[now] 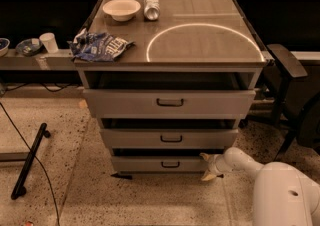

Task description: Open bottom drawer

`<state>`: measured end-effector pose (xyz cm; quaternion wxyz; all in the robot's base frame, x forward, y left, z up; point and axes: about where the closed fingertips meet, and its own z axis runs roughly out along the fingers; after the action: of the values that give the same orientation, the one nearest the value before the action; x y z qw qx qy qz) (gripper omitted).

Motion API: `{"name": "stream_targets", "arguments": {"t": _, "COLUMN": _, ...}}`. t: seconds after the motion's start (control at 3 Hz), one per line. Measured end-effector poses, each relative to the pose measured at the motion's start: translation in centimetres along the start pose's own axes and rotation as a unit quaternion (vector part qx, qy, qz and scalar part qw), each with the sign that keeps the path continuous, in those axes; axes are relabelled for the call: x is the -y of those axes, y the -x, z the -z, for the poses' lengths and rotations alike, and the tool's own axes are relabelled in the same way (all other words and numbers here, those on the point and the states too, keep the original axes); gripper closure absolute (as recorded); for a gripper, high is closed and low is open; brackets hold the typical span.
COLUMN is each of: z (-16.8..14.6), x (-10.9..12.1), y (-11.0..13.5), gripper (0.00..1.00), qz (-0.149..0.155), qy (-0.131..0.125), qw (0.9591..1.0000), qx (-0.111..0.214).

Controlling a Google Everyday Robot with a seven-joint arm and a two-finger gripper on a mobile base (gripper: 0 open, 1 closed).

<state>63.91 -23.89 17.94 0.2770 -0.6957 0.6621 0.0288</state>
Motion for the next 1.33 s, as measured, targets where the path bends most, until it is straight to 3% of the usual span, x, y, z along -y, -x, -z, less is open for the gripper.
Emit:
{"name": "stream_targets", "arguments": {"t": 0.67, "z": 0.5, "x": -2.5, "y": 0.7, "gripper": 0.35, "qz": -0.005, "qy": 0.023, "qw": 0.9997, "qx": -0.012}}
{"name": "stream_targets", "arguments": {"t": 1.33, "z": 2.7, "x": -7.6, "y": 3.6, "gripper": 0.35, "qz": 0.000, "qy": 0.075, "qw": 0.9969, "qx": -0.024}}
